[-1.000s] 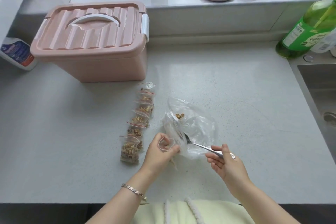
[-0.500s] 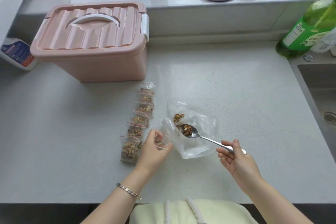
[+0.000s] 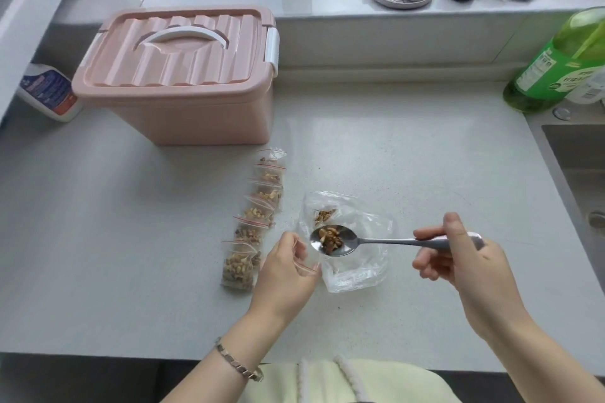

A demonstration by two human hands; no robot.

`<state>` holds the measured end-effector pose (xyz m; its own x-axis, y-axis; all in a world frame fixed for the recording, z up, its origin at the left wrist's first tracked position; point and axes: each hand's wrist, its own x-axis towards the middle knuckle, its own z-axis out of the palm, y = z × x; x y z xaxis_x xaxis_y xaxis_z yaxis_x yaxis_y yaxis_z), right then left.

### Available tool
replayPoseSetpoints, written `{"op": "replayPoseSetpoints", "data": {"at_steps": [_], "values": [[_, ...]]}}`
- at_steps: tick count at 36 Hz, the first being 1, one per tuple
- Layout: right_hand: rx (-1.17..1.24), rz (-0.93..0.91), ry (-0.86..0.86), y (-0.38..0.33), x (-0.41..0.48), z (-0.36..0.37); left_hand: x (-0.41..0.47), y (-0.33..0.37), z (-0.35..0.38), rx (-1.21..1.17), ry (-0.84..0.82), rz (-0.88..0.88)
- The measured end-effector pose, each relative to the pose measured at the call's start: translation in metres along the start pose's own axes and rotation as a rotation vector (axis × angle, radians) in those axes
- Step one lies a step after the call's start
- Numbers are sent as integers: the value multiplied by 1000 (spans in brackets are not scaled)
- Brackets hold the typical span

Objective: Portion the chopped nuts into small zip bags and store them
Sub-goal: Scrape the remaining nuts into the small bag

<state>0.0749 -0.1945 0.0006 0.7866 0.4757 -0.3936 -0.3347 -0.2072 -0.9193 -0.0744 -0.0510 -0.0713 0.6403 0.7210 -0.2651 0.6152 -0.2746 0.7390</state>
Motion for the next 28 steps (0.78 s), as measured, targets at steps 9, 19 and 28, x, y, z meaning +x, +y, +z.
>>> {"op": "replayPoseSetpoints", "data": {"at_steps": [9, 19, 28], "values": [[-312, -345, -183, -10, -26, 27, 1, 9, 1, 3, 19, 69], [-468, -639, -157, -1, -20, 15, 3, 2, -2, -28, 34, 32], [-228, -229, 97, 30, 21, 9, 17, 11, 1, 10, 0, 89]]}}
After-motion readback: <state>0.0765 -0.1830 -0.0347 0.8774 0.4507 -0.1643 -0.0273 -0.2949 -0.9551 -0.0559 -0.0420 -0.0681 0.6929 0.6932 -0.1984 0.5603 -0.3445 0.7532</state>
